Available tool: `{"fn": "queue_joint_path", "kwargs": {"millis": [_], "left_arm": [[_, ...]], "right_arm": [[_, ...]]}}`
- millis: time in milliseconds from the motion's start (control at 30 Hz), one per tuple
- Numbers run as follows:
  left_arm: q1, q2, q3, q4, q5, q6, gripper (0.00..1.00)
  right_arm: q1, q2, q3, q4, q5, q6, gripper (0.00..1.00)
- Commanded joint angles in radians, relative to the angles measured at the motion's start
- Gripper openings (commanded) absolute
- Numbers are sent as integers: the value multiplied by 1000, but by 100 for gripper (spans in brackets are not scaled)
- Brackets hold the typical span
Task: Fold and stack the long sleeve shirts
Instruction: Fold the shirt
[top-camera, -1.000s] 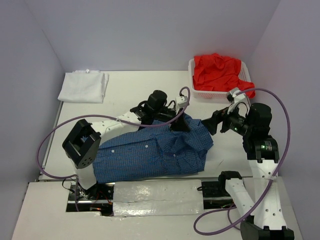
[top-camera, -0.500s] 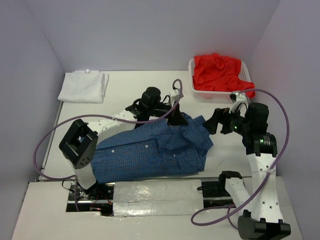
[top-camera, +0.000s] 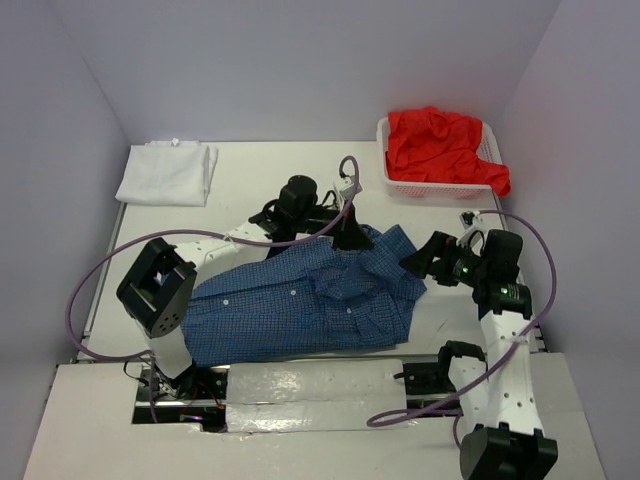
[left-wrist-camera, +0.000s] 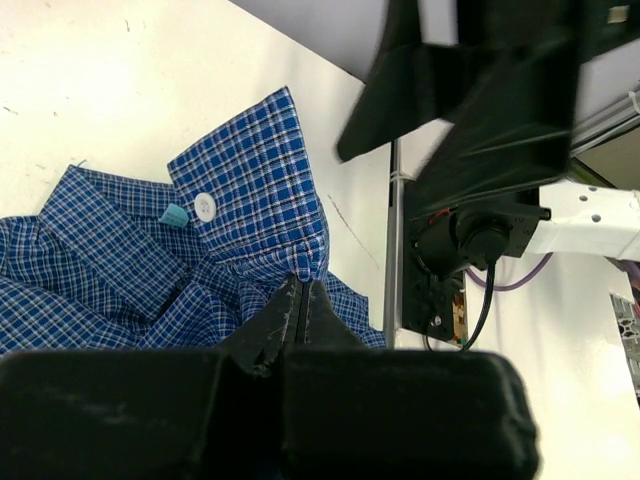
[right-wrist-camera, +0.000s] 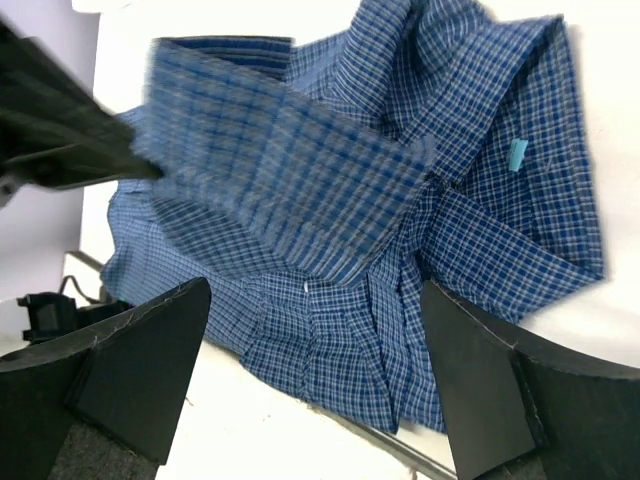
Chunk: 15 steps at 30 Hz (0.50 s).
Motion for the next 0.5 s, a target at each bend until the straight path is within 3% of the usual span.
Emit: {"fn": "queue_joint_path", "kwargs": {"millis": [0,233,467], "left_arm": [[1,-48,-11,64,10,-3,0],[2,-59,-40,98,24,-22,0],[2,-61,-42,107,33,-15,0]], "right_arm": [[-8,42,-40,228,-60,22,92],[-8,106,-147,492,-170,31,92],[16,142,-156,554,-241,37,89]]}}
